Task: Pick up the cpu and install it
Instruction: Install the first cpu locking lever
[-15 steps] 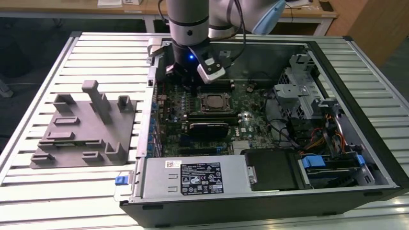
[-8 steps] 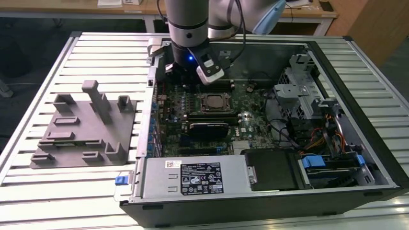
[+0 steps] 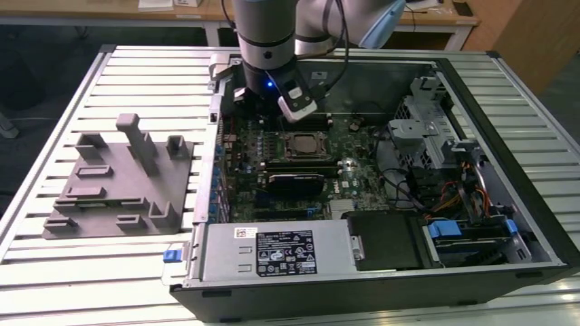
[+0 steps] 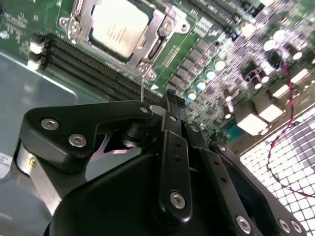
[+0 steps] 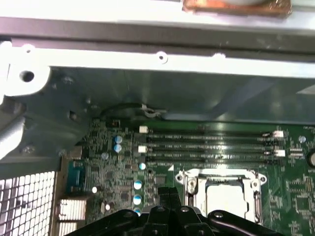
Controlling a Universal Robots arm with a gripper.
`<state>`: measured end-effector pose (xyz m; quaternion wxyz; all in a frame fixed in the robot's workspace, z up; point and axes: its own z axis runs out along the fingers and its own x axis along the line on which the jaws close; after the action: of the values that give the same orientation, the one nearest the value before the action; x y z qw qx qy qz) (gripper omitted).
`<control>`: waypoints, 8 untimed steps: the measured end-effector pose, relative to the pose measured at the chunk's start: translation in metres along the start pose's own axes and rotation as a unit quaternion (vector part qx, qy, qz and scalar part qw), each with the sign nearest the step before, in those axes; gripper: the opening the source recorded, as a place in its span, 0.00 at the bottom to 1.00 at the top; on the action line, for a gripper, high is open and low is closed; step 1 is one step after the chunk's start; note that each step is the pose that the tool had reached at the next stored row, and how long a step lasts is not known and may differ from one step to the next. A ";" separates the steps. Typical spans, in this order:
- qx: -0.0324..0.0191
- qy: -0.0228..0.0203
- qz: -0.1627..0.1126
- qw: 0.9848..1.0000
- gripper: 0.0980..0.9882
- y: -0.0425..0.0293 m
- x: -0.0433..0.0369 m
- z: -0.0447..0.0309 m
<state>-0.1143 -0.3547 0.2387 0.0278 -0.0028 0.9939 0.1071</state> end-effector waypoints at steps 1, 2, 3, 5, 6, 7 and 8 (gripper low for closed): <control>-0.006 0.000 0.000 1.000 0.01 -0.0005 0.0001 -0.0001; -0.012 0.000 0.001 1.000 0.01 -0.0009 0.0001 -0.0002; -0.017 0.000 0.001 1.000 0.01 -0.0015 0.0002 -0.0003; -0.026 0.000 0.001 1.000 0.01 -0.0026 0.0002 -0.0006; -0.029 0.000 0.002 1.000 0.01 -0.0031 0.0003 -0.0007; -0.032 0.000 0.002 0.999 0.01 -0.0036 0.0003 -0.0008; -0.034 0.000 0.002 0.999 0.01 -0.0042 0.0003 -0.0010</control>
<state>-0.1146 -0.3590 0.2388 0.0274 -0.0018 0.9896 0.1409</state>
